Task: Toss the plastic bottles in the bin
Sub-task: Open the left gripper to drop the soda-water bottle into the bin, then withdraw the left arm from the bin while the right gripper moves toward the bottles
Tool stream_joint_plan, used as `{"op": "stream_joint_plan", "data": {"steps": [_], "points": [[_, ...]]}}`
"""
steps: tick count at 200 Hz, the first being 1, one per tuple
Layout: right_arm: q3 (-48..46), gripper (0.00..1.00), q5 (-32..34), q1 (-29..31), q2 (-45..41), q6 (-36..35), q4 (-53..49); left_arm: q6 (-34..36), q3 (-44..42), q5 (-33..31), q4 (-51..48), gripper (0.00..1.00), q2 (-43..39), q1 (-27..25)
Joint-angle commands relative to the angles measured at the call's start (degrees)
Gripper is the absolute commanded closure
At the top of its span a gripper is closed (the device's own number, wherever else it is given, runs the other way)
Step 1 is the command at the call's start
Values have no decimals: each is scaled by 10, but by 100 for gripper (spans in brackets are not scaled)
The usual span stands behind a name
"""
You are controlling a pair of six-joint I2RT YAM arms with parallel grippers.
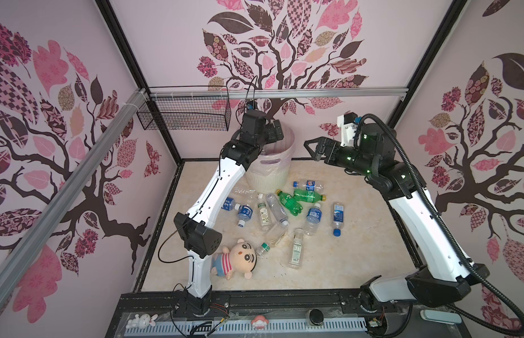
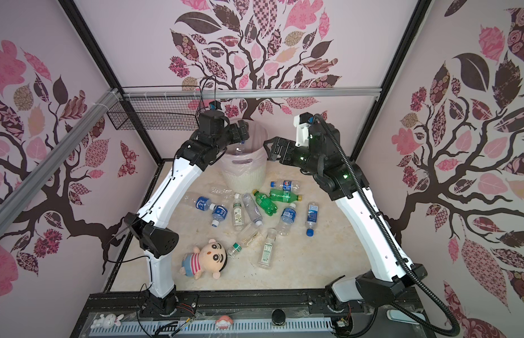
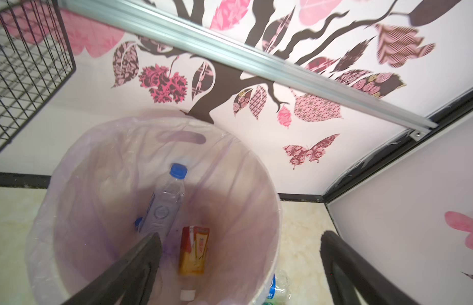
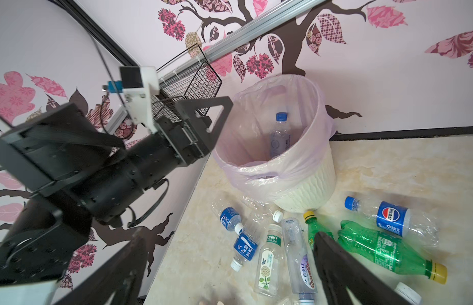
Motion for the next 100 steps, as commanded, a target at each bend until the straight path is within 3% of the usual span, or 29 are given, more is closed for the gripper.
{"op": "stream_joint_plan", "data": {"steps": [1, 51, 100], "points": [[0, 0, -6, 1, 10, 8, -6, 16, -18, -3, 6, 3, -30, -5], [-24, 0, -11, 1, 3, 10, -15, 45, -95, -52, -19, 3, -101, -5], [-56, 0, -18, 3, 1, 19, -7, 40, -275, -127, 6, 3, -211, 15]]}}
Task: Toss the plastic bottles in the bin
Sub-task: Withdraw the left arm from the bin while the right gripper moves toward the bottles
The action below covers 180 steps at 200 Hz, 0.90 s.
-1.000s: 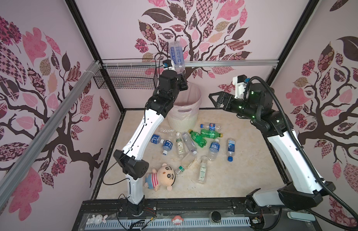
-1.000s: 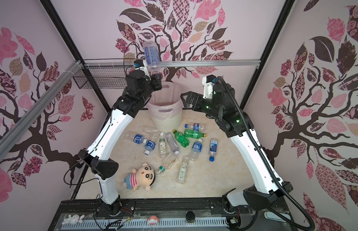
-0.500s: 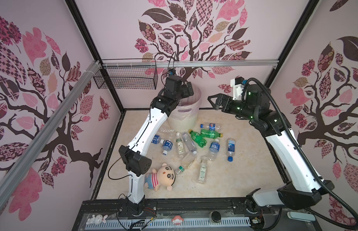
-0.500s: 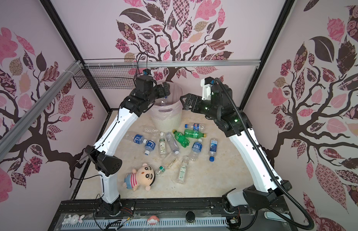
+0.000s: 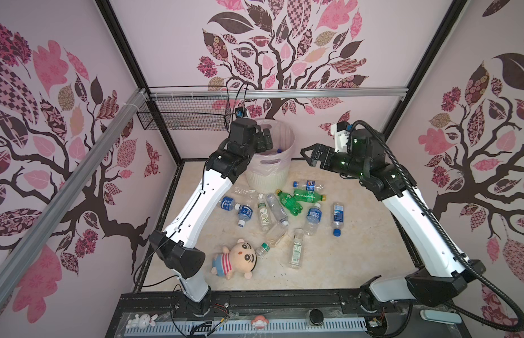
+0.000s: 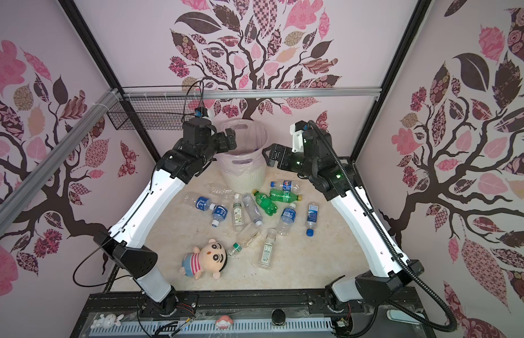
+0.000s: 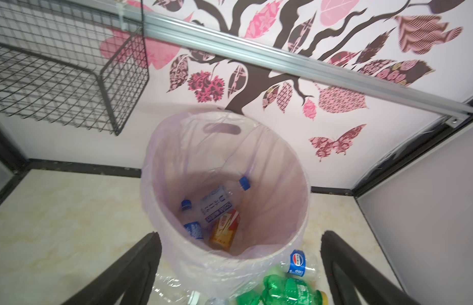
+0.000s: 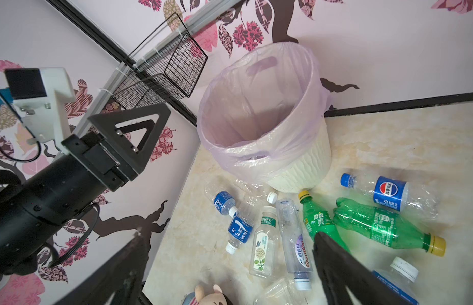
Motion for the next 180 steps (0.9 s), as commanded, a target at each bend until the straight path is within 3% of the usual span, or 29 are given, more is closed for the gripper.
{"op": "stream_joint_plan", "data": {"steps": [1, 25, 71, 101, 136, 180], "points": [[-3, 0, -9, 3, 0, 7, -2, -3, -83, -53, 11, 3, -57, 17], [-1, 0, 4, 20, 6, 1, -3, -41, -178, -76, 12, 3, -117, 48], [52, 0, 72, 98, 46, -45, -42, -152, -275, -8, -82, 3, -166, 149], [84, 0, 131, 173, 79, -85, -69, -201, -358, 2, -75, 3, -190, 187], [112, 0, 151, 228, 122, -90, -96, -273, -419, 96, -70, 3, -163, 250], [101, 0, 167, 255, 146, -108, -105, -315, -412, 178, -61, 3, -82, 303]]}}
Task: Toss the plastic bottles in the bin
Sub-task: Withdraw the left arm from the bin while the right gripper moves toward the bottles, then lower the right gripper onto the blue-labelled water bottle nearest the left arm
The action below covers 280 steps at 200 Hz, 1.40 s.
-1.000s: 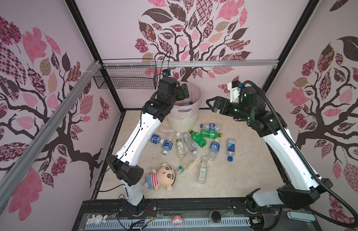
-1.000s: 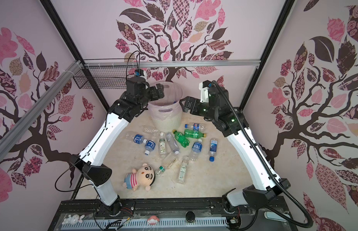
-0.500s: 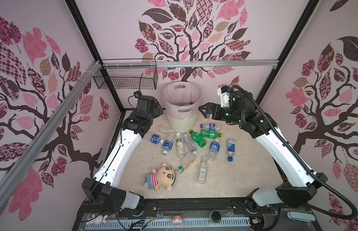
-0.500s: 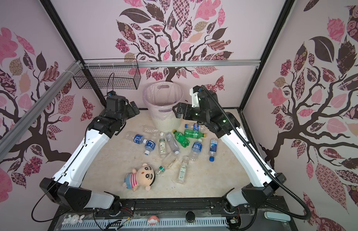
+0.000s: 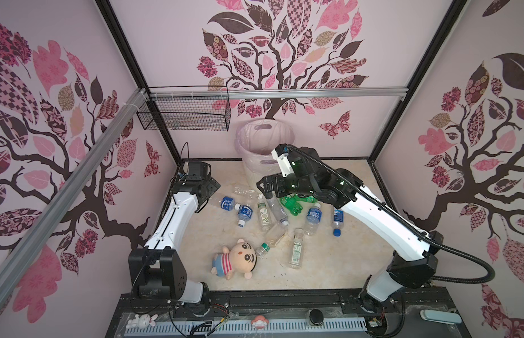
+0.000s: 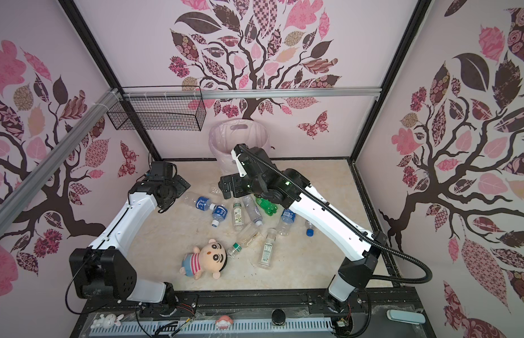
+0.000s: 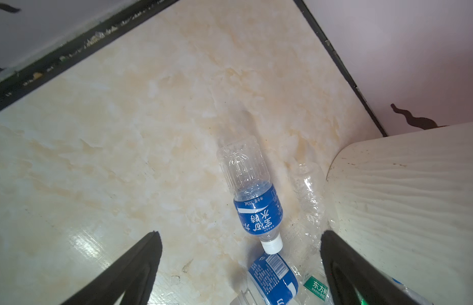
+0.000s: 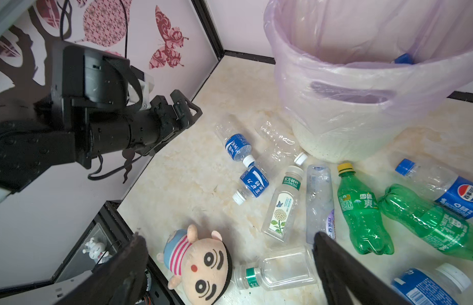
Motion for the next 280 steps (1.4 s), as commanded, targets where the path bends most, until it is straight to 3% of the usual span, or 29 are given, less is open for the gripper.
{"op": "stream_joint_plan", "data": {"steps": [1, 17, 50, 127, 190, 280], "points": [[9, 0, 30, 10, 17, -24, -23, -45, -3, 76, 12, 3, 38, 25], [7, 0, 39, 17, 27, -36, -26, -57, -6, 116, 47, 3, 66, 40], [5, 0, 48, 29, 37, -38, -31, -75, 21, 140, 52, 3, 134, 43], [-19, 0, 68, 31, 35, -63, -22, -98, 69, 151, 39, 4, 233, 44], [-52, 0, 2, 32, 41, -88, 33, -88, 68, 157, 68, 12, 272, 55], [-40, 0, 0, 32, 58, -95, 37, -55, 53, 158, 87, 43, 293, 57]]}}
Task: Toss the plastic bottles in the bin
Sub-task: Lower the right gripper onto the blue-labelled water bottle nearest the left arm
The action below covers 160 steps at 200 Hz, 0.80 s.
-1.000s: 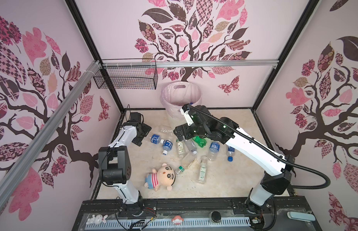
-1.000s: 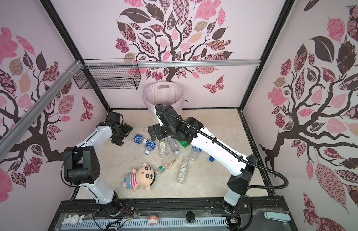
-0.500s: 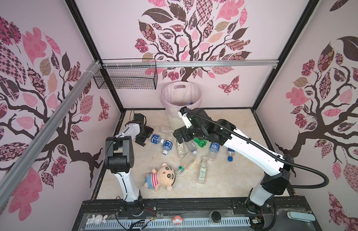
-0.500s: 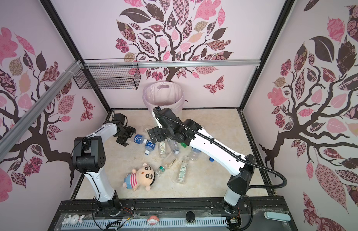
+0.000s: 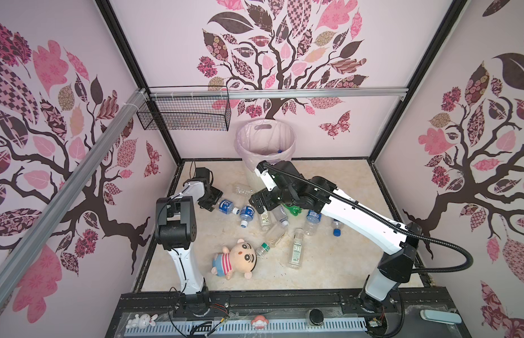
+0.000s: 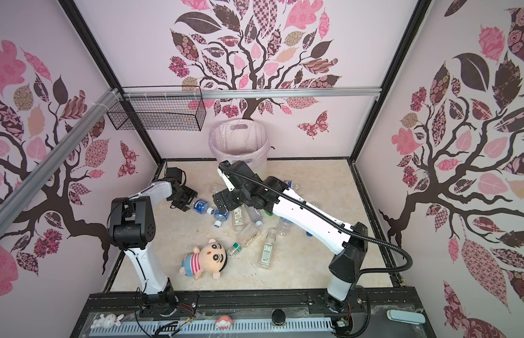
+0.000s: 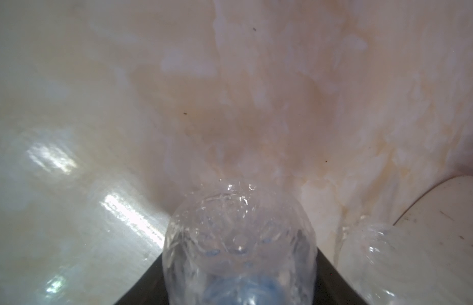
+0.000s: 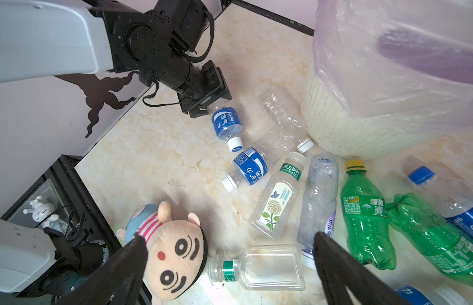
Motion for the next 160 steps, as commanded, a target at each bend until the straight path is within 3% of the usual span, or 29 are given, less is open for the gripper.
{"op": "stream_joint_plan", "data": {"steps": [1, 84, 120, 160], "points": [[18, 0, 3, 2, 10, -6, 2, 12, -7, -3, 2, 44, 10, 3], [-17, 0, 47, 2, -13, 27, 16, 73, -15, 39, 12, 54, -34, 3], [-73, 0, 100, 2, -46, 53, 66, 94, -25, 56, 11, 54, -78, 3], [-133, 0, 112, 2, -74, 63, 121, 95, -46, 87, 4, 56, -137, -6]]}}
